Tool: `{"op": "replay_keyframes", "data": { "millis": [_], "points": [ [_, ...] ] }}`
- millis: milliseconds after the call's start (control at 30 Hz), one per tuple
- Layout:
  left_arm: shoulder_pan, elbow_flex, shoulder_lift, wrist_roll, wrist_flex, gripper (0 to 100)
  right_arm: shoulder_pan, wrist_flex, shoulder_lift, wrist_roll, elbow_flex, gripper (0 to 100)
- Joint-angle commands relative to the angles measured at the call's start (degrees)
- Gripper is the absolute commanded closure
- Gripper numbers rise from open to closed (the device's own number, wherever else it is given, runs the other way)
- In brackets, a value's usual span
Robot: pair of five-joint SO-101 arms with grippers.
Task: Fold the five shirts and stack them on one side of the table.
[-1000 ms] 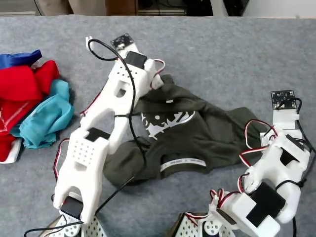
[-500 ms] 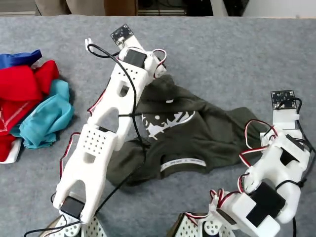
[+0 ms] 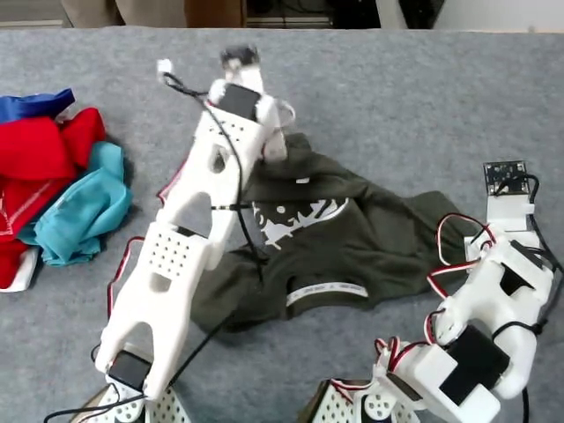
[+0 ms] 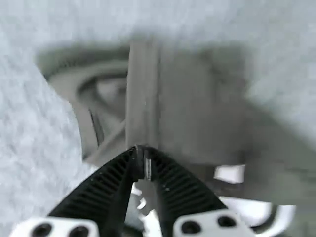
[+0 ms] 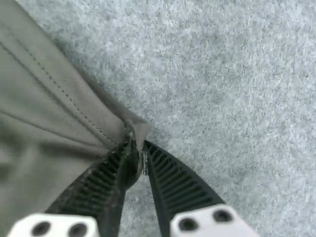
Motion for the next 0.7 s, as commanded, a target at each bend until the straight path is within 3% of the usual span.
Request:
{"op": "replay_keyframes", "data": {
  "millis": [0, 333, 667],
  "points": [
    [1.49, 11.96, -5.49, -0.62, 0.62, 98, -1.01, -1.14, -0.04, 0.26, 0.04, 99.4],
    [1.85, 14.59, -9.98, -0.62, -6.07, 98, -1.19, -1.14, -0.04, 0.26, 0.04, 99.4],
    [1.14, 14.33, -2.07, -0.62, -29.89, 98, -1.19, -1.14, -0.04, 0.26, 0.13, 99.4]
  ]
}}
